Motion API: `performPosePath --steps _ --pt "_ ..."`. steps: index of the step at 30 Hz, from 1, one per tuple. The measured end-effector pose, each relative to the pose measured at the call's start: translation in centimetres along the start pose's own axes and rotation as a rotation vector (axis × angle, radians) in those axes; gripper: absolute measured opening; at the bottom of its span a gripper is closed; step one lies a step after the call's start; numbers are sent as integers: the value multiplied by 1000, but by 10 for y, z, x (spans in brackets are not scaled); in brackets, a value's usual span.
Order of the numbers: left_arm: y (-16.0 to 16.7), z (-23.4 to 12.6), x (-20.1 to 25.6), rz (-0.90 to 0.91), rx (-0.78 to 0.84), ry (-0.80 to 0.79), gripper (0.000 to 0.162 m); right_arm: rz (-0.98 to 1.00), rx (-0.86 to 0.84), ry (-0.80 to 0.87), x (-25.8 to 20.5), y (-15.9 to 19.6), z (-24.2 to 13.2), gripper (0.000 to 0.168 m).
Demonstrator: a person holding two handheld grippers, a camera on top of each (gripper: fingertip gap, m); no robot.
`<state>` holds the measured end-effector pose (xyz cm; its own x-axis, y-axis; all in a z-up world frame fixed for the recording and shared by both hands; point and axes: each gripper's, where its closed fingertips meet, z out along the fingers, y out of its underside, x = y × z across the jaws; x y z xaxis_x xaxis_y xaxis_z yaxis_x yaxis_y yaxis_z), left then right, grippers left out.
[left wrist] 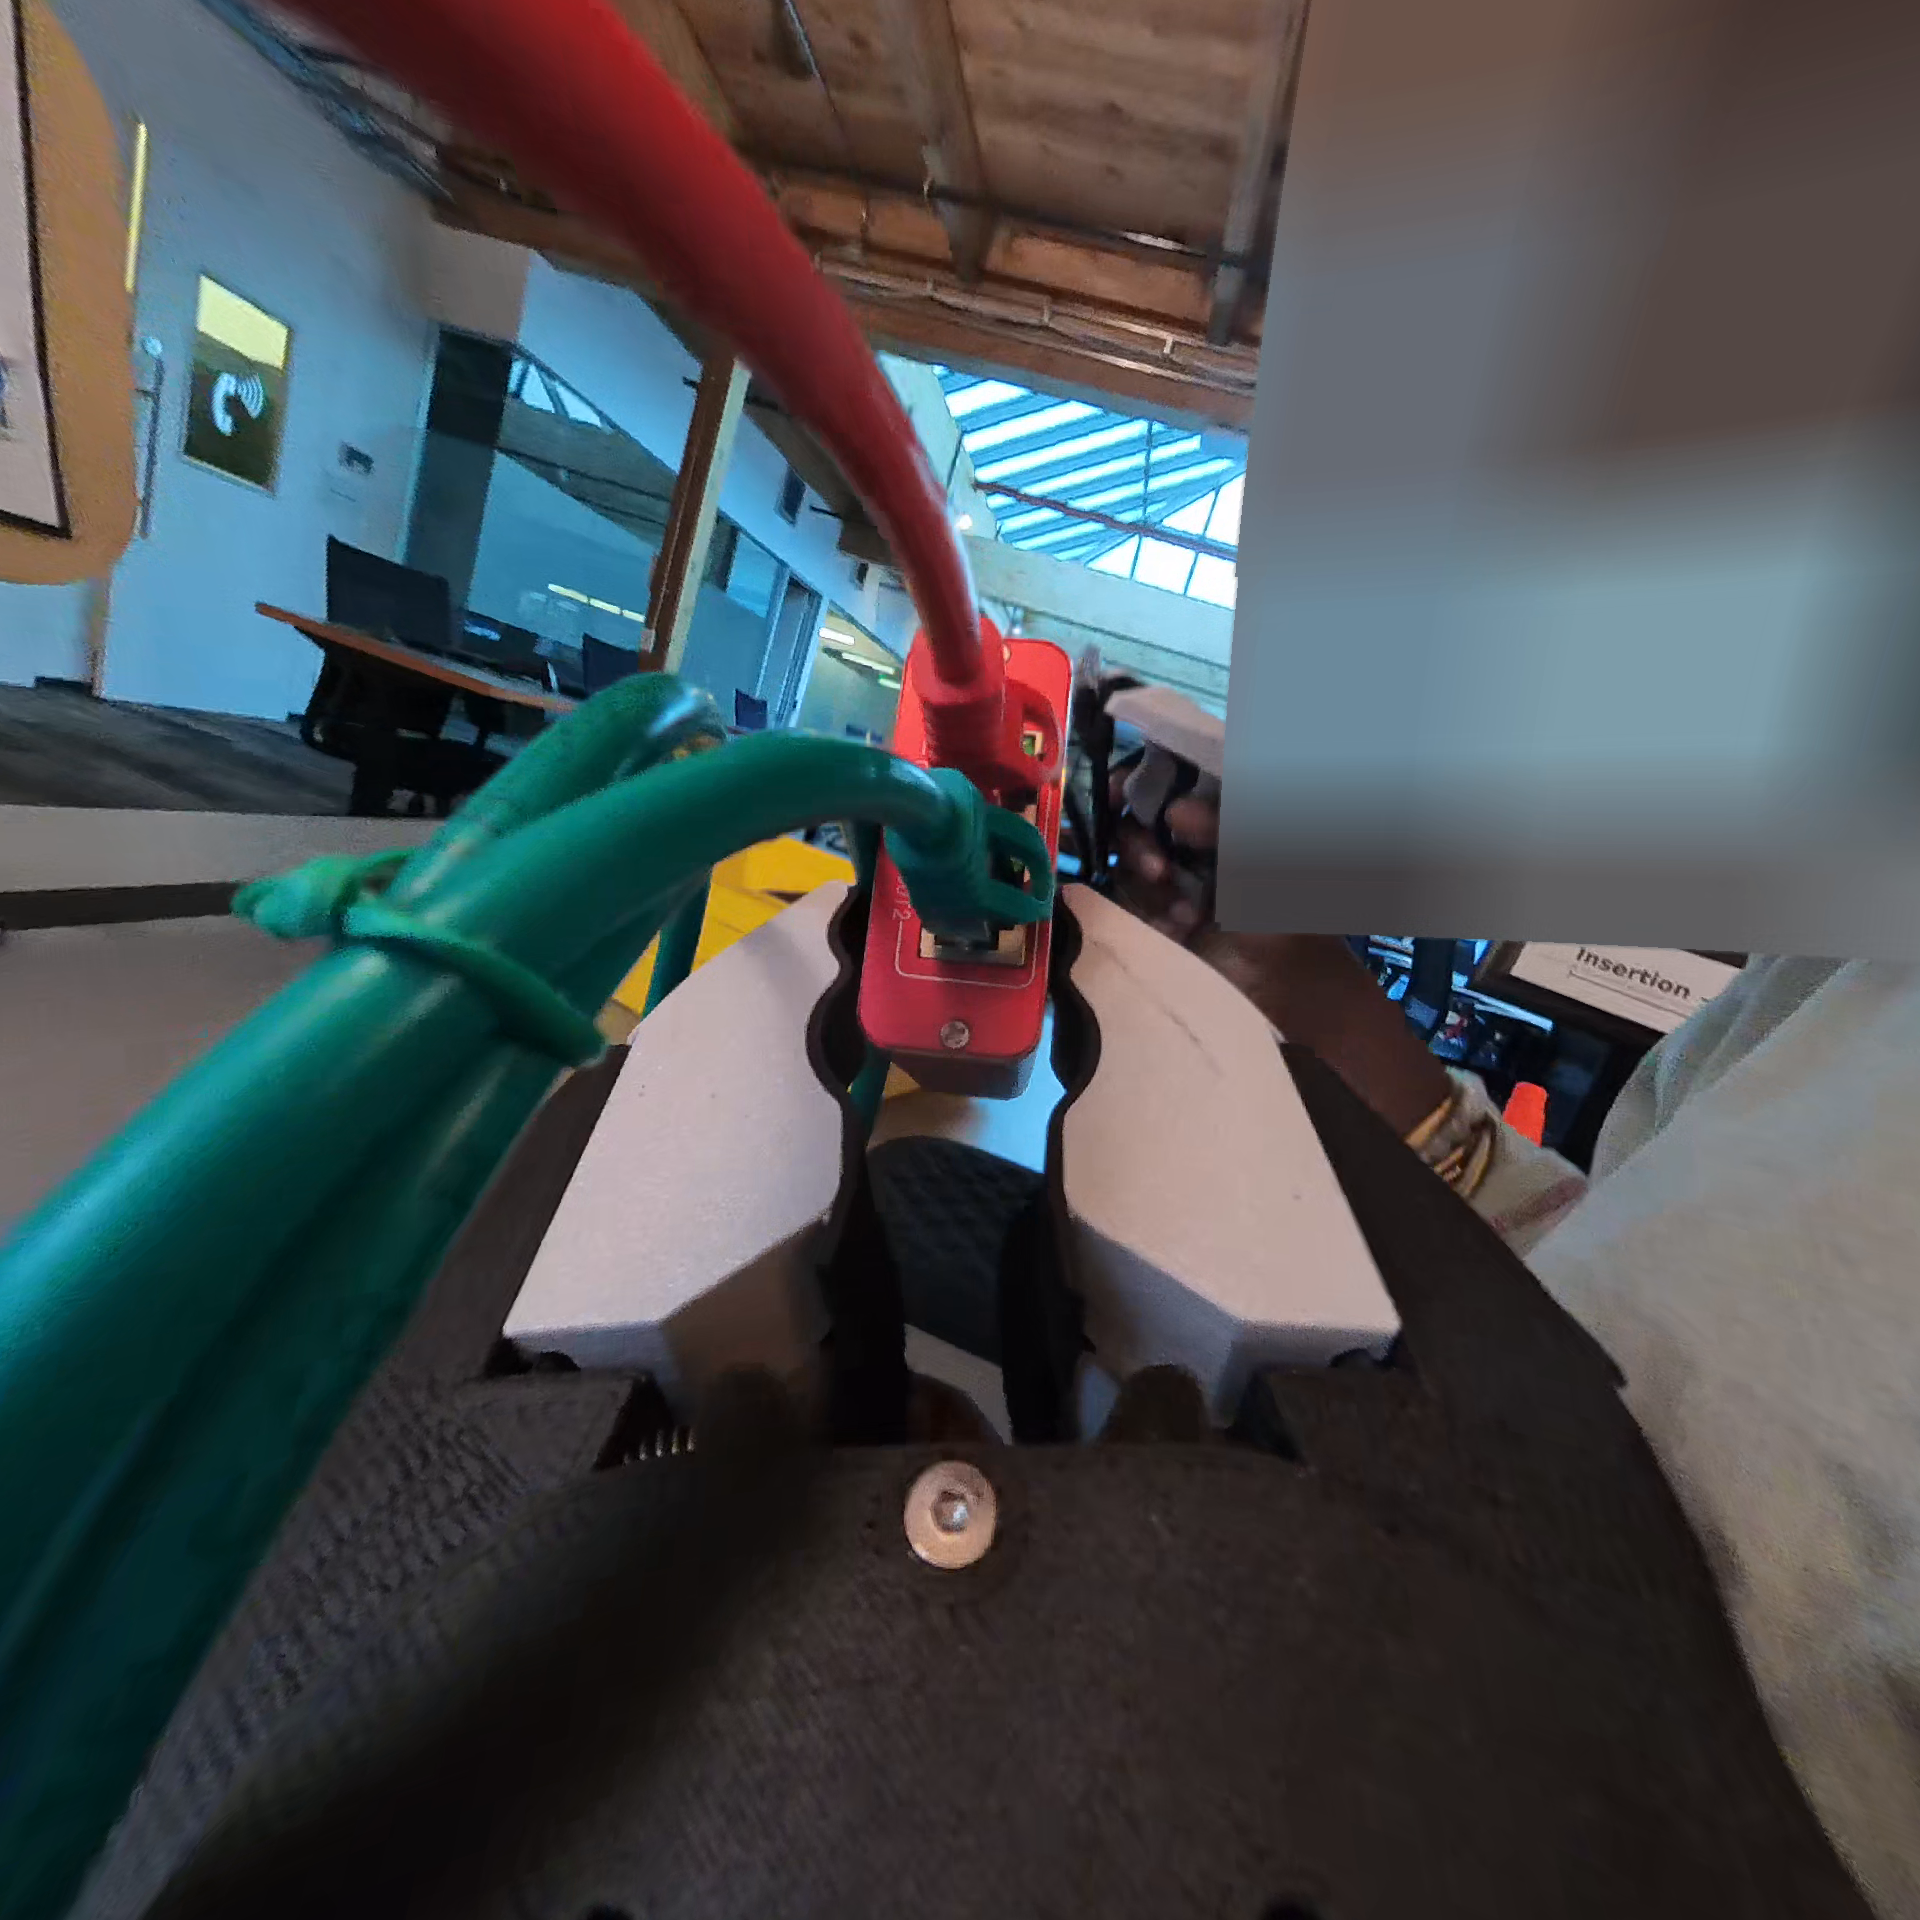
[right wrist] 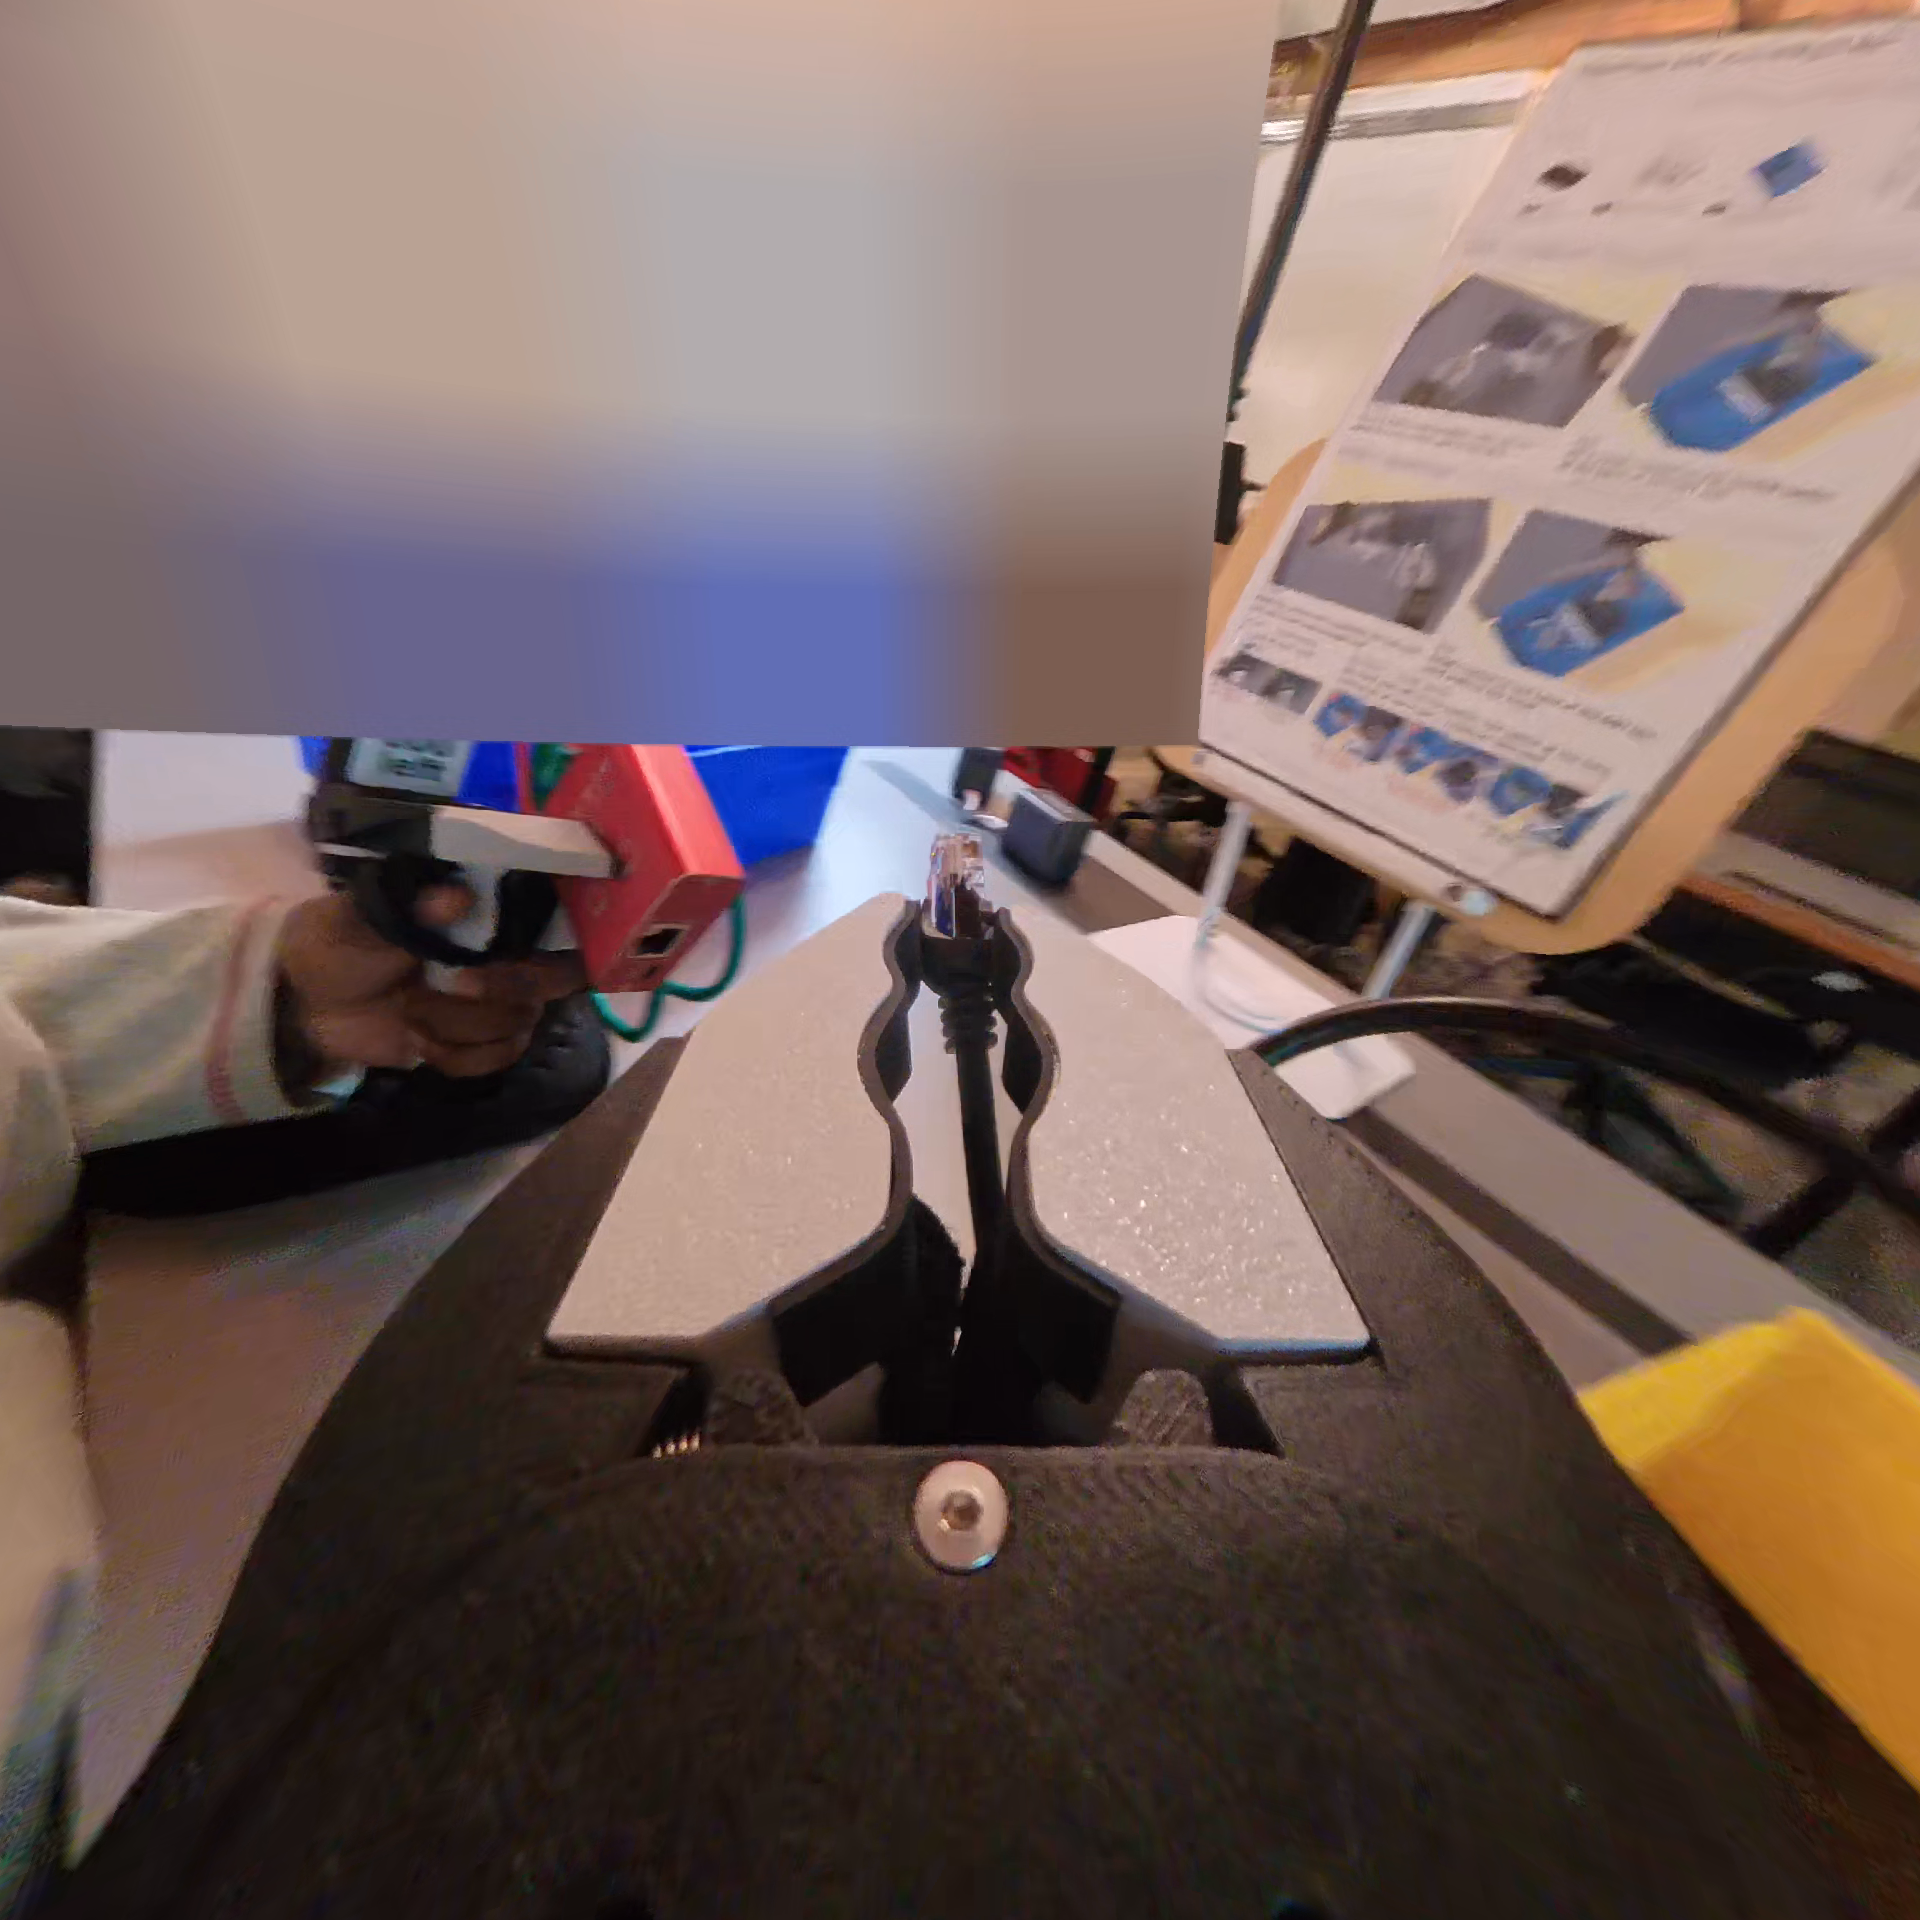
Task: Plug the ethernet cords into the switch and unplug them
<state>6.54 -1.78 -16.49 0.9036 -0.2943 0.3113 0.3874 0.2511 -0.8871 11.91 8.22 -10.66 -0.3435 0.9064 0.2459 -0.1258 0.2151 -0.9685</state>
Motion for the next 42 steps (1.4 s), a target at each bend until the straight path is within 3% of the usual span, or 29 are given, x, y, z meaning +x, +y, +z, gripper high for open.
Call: performPosePath --steps 6,10,17,20,23,27,32,37,40,42 --pt "3 1 2 8 -12 8 33 -47 94 27 25 -39 -34 13" --pt "4 0 0 -19 -19 2 34 -120 13 76 57 -33 -49 13" --pt "7 1 0 -10 -32 -2 33 -213 -131 16 99 47 -47 13" --pt "8 1 -2 -8 -39 -13 34 -166 -240 22 112 90 -47 13" --pt "10 2 -2 -8 -51 -9 33 -105 -323 -76 104 122 -47 14" --pt "13 3 -2 -8 -62 -8 33 45 -393 -174 96 143 -46 14" --pt "12 2 -5 -15 -60 -18 33 217 -497 -99 111 163 -50 15" --pt "14 3 -5 -12 -68 -20 33 347 -546 -9 121 159 -56 41" --pt "14 3 -5 -15 -65 -22 33 331 -590 117 137 148 -70 42" --pt "14 3 -6 -17 -64 -25 33 307 -714 281 158 156 -92 48"
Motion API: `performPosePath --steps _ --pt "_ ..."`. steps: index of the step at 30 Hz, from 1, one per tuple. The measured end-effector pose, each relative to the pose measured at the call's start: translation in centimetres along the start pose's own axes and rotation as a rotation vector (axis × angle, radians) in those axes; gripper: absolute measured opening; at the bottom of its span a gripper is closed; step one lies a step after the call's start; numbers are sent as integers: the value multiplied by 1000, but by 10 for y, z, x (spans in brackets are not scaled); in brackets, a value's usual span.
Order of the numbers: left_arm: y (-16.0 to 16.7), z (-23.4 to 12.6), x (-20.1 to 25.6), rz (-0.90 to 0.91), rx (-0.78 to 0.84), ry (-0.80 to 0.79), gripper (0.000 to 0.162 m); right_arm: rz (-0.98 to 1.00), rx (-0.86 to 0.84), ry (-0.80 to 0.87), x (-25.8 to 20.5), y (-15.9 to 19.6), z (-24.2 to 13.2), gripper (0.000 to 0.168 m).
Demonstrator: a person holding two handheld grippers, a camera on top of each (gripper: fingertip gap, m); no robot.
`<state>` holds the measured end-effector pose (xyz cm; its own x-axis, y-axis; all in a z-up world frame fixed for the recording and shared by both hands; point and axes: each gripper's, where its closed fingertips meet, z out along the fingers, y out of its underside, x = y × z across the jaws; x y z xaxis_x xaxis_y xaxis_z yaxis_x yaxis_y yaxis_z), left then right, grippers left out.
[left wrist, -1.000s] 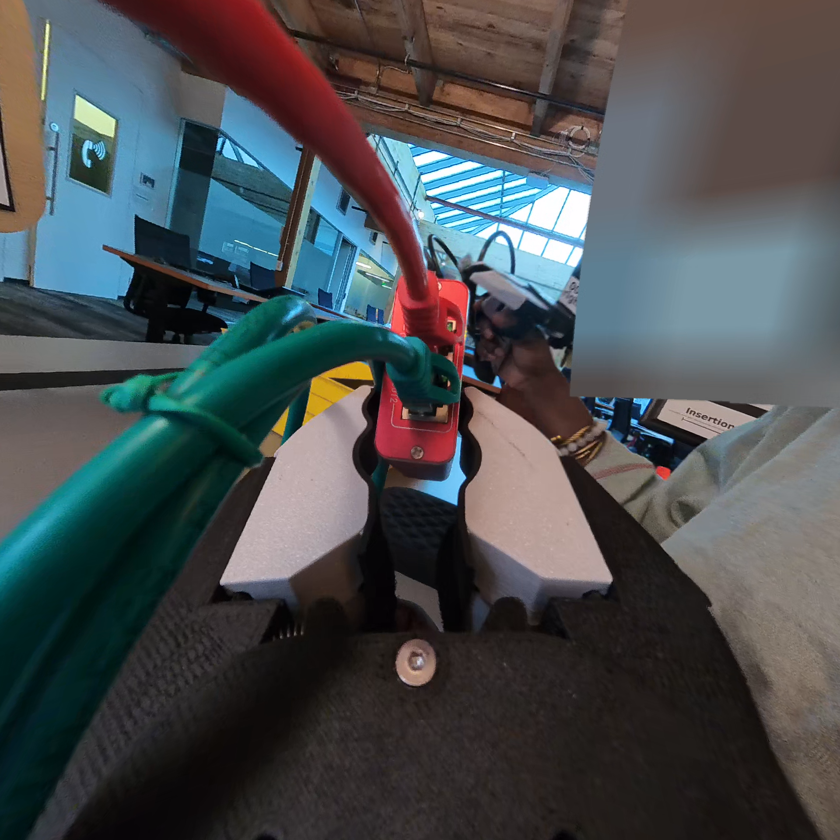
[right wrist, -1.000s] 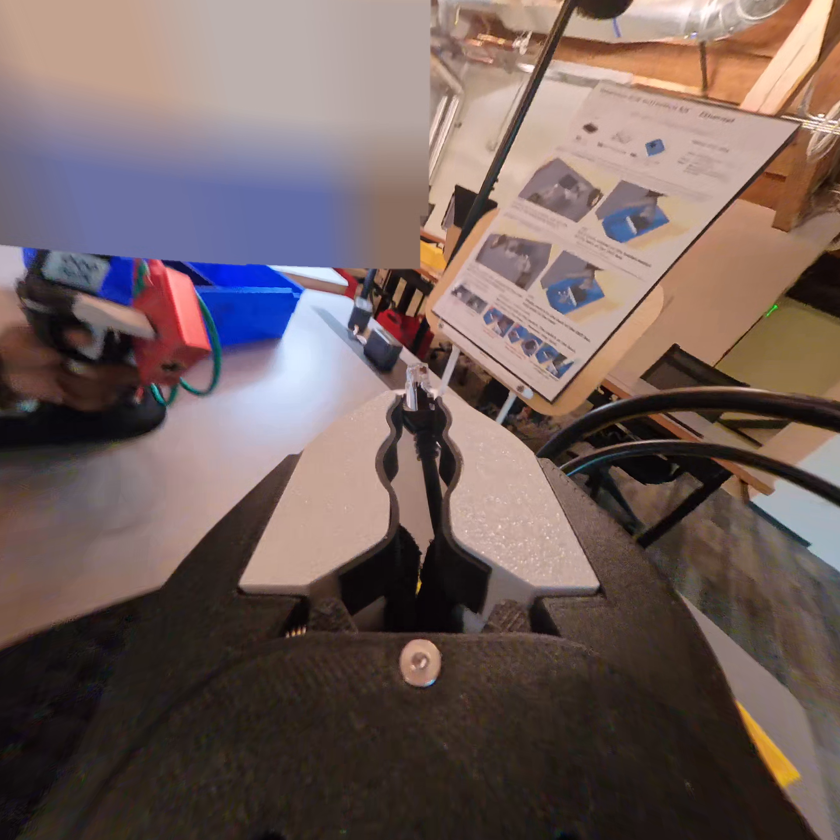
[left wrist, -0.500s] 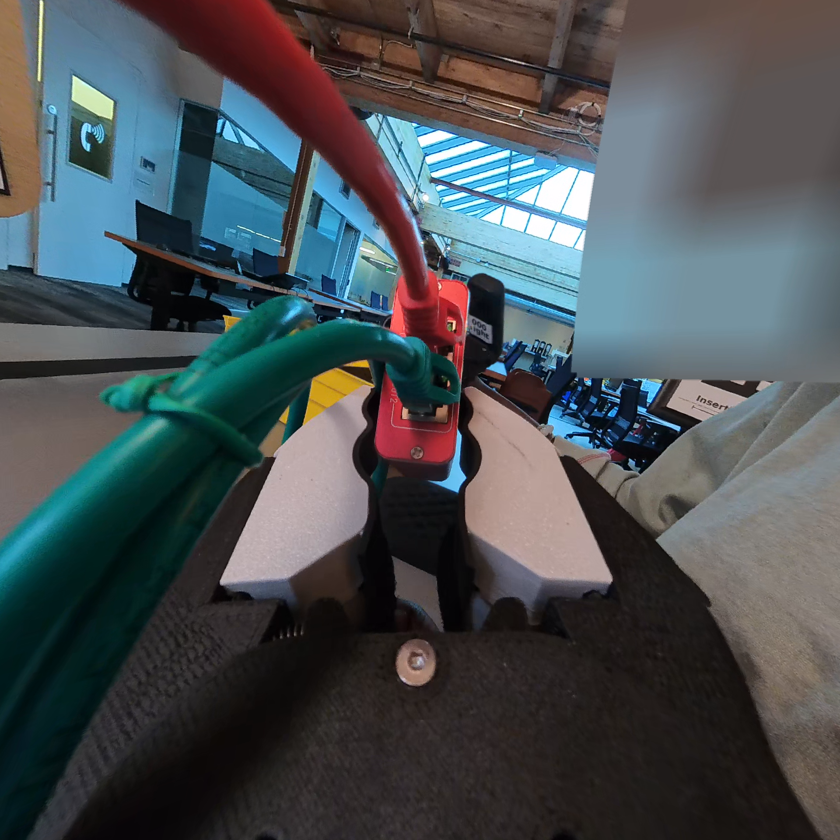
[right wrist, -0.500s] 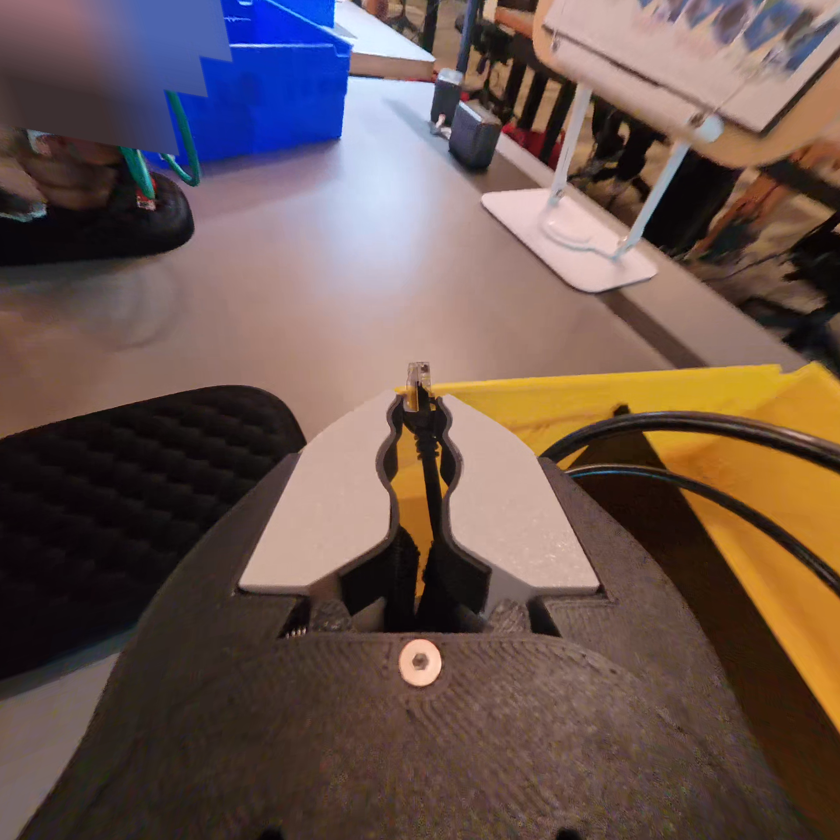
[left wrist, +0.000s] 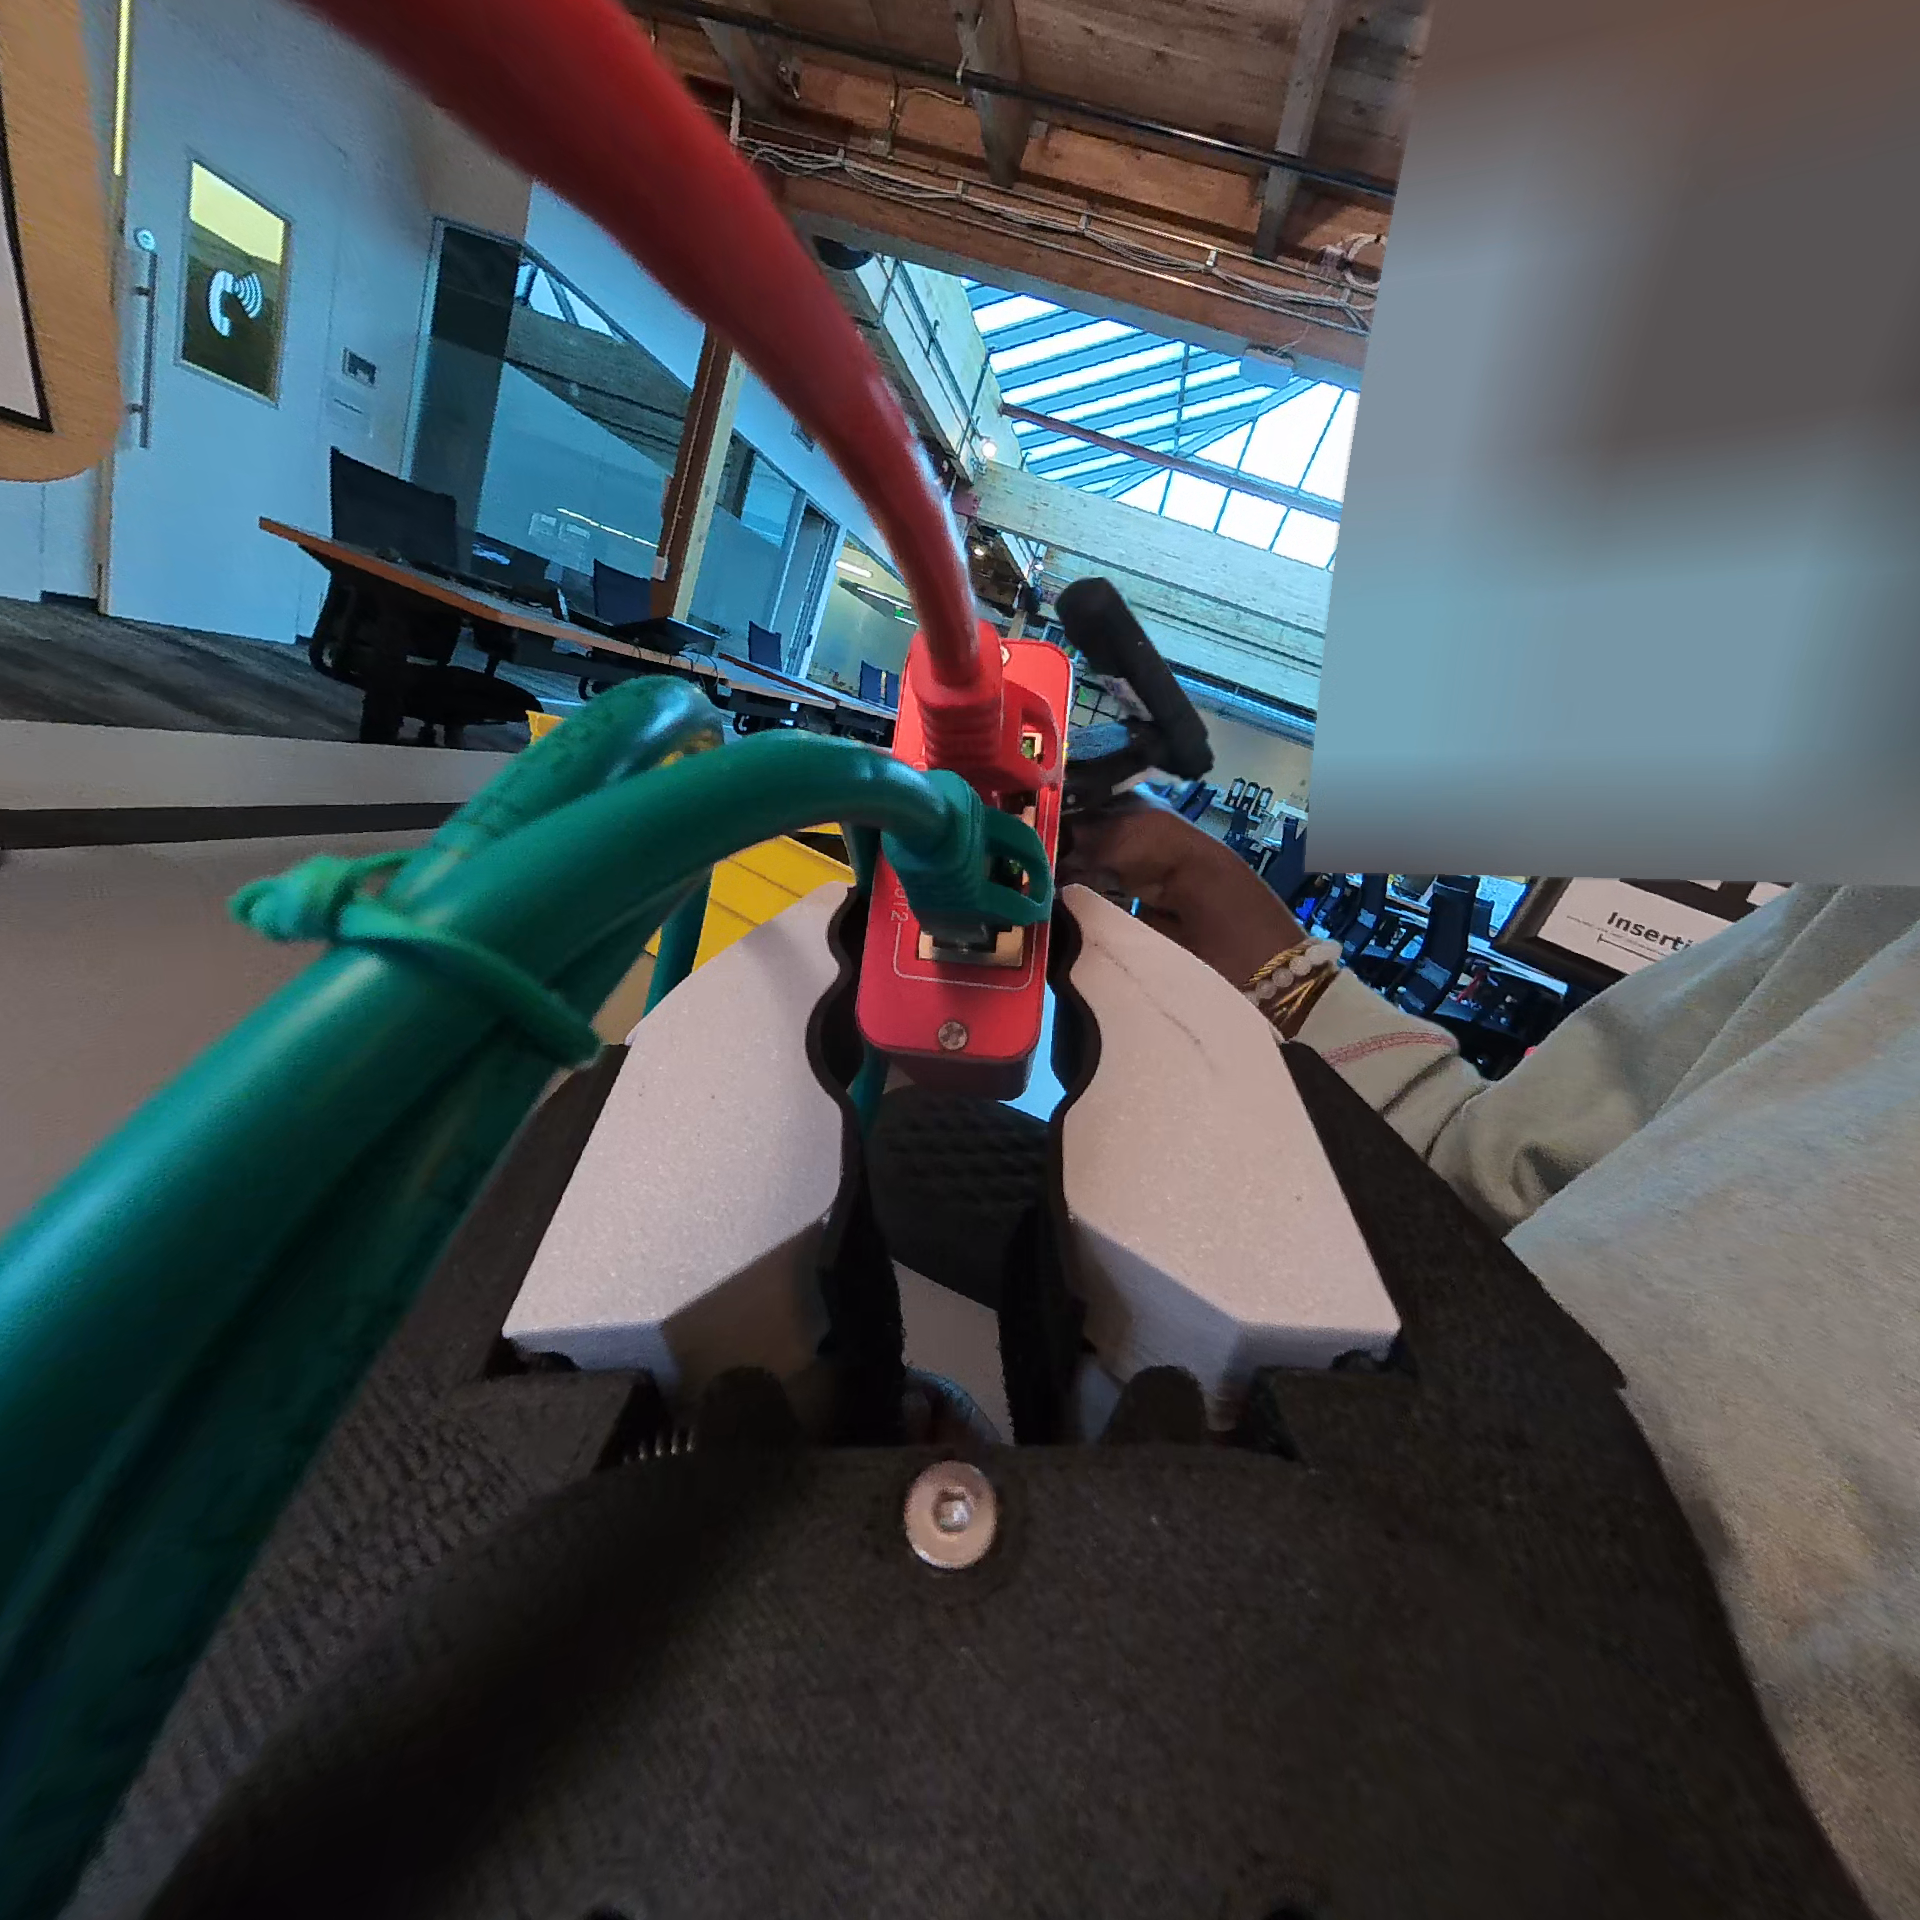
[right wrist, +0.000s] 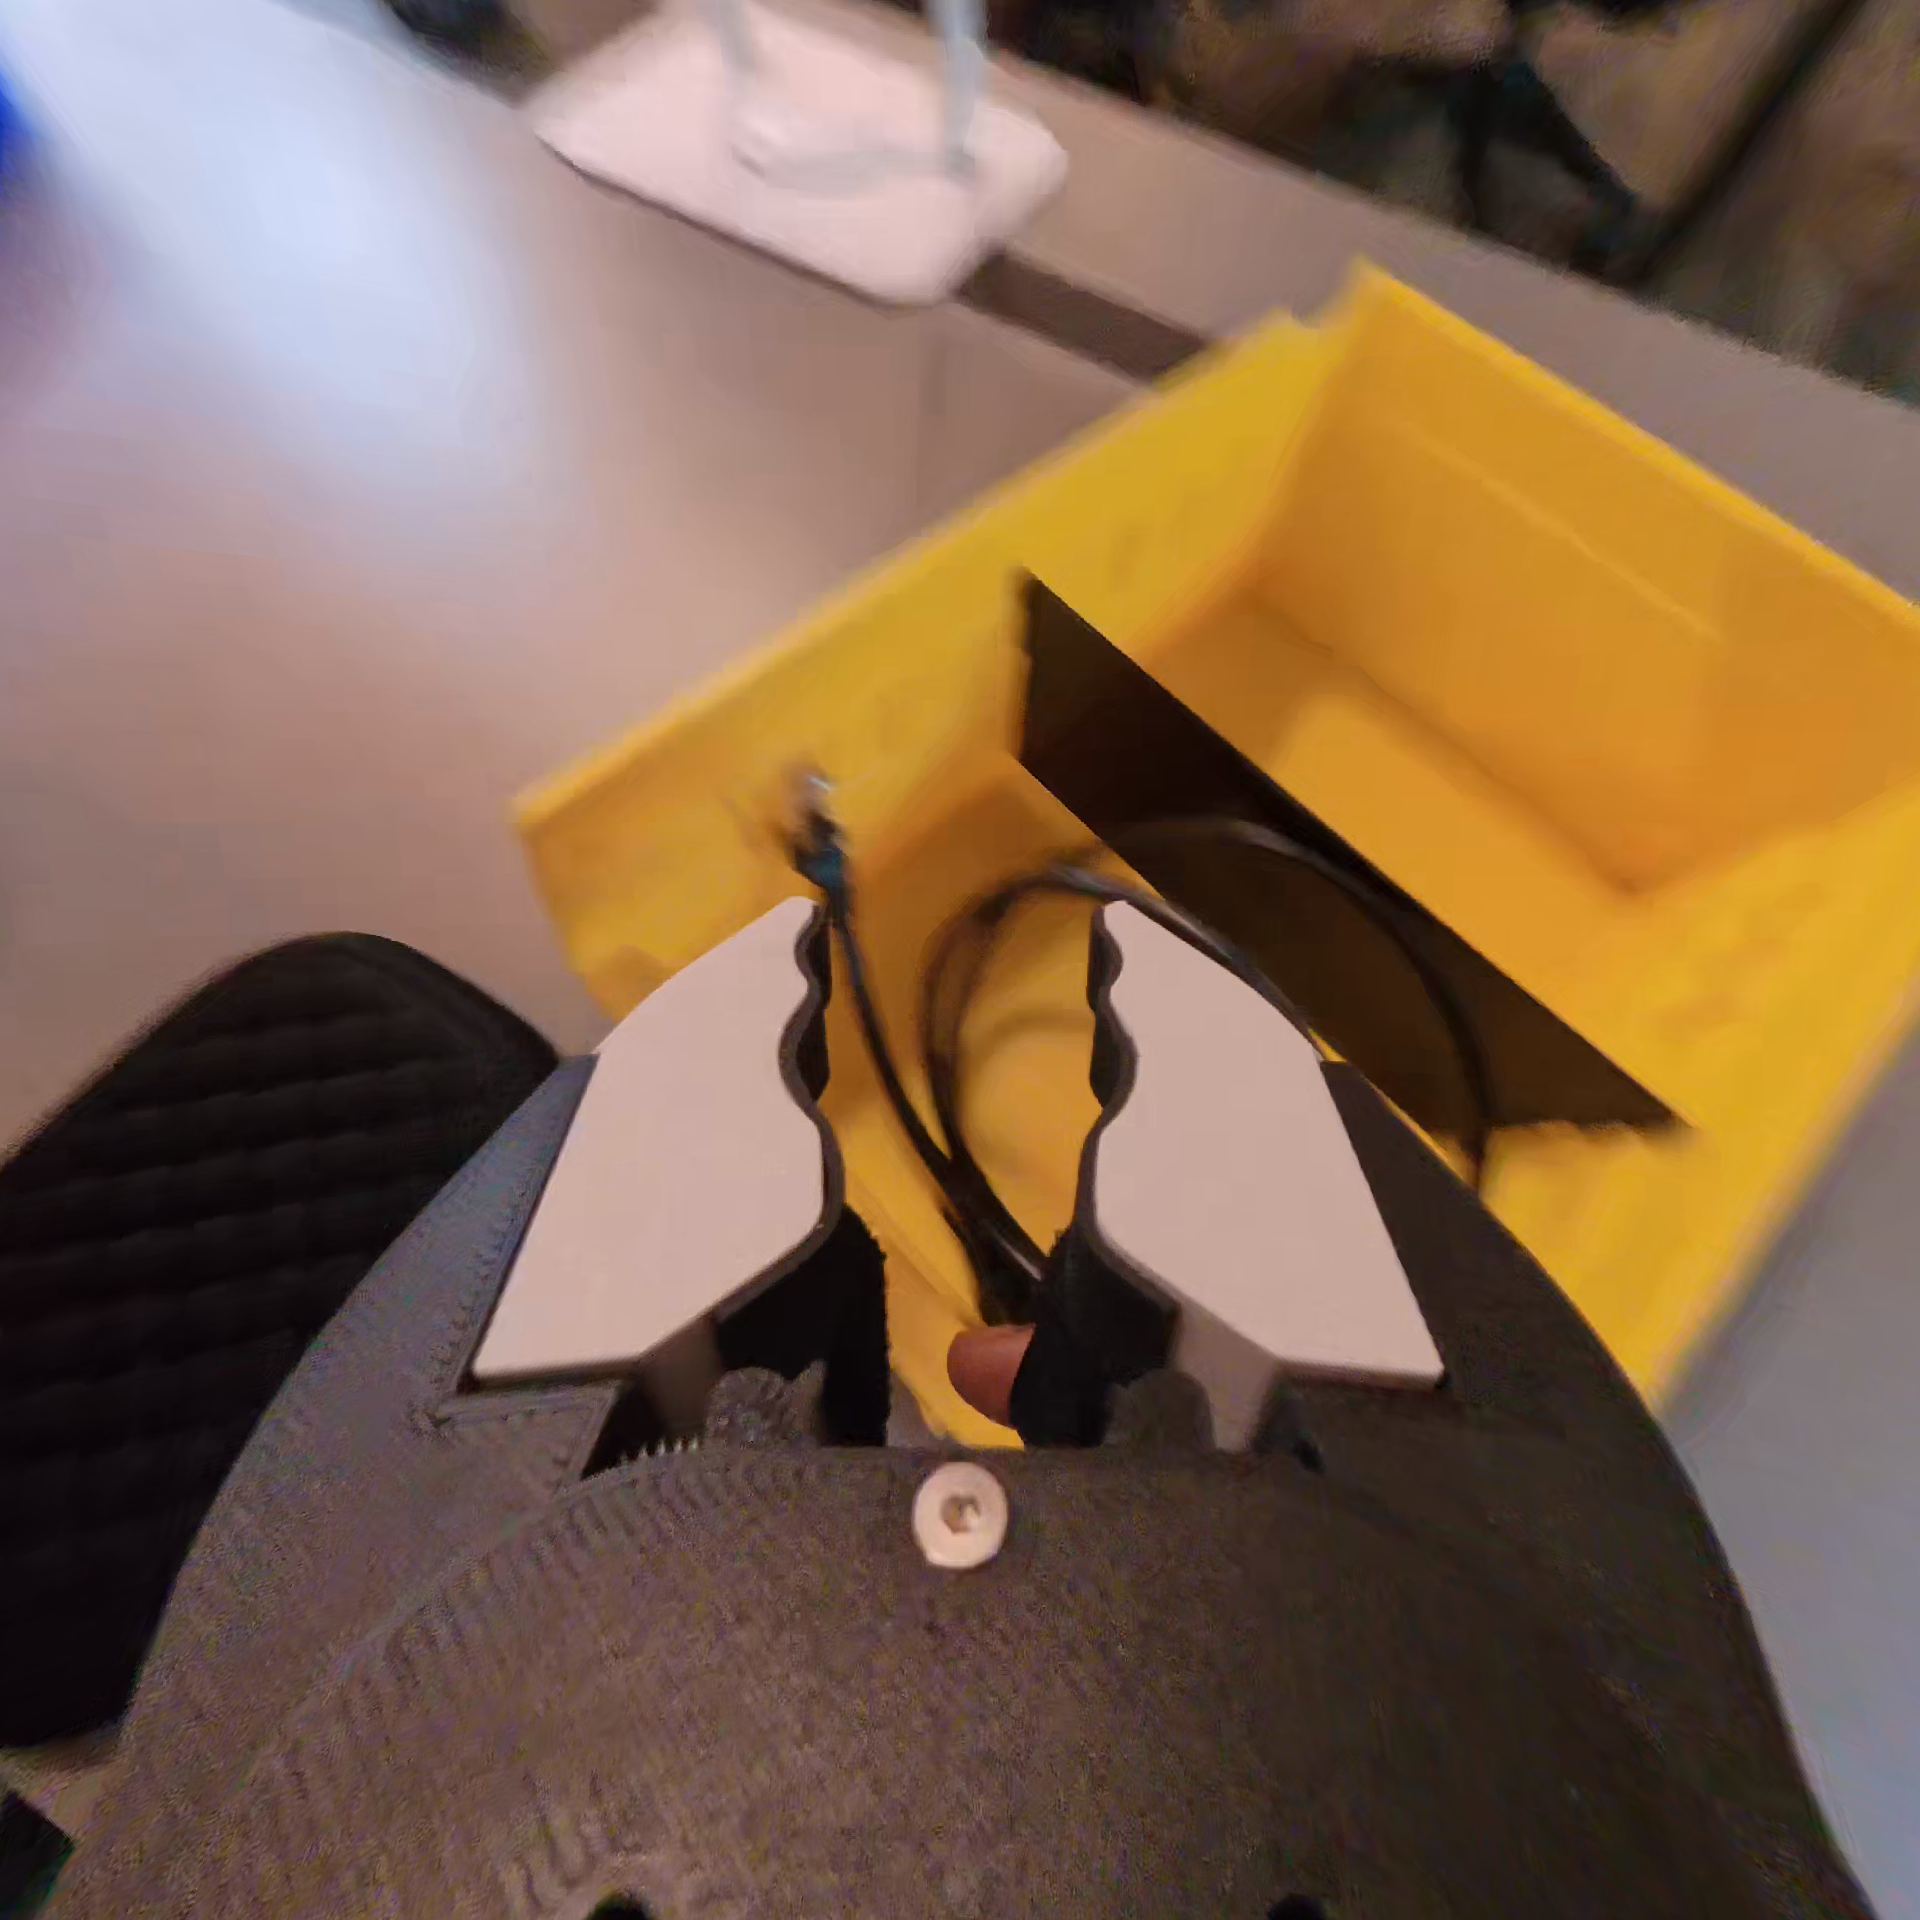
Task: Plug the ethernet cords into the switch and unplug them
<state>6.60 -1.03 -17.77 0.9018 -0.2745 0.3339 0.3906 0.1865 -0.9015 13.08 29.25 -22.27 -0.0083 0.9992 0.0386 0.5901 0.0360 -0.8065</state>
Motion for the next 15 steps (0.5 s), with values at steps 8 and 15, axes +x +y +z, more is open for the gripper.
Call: performPosePath --steps 8,15 --pt "3 1 1 4 -17 -1 33 -56 -206 280 38 22 9 51" --pt "4 1 1 -2 -20 2 33 -16 -234 308 59 20 32 58"
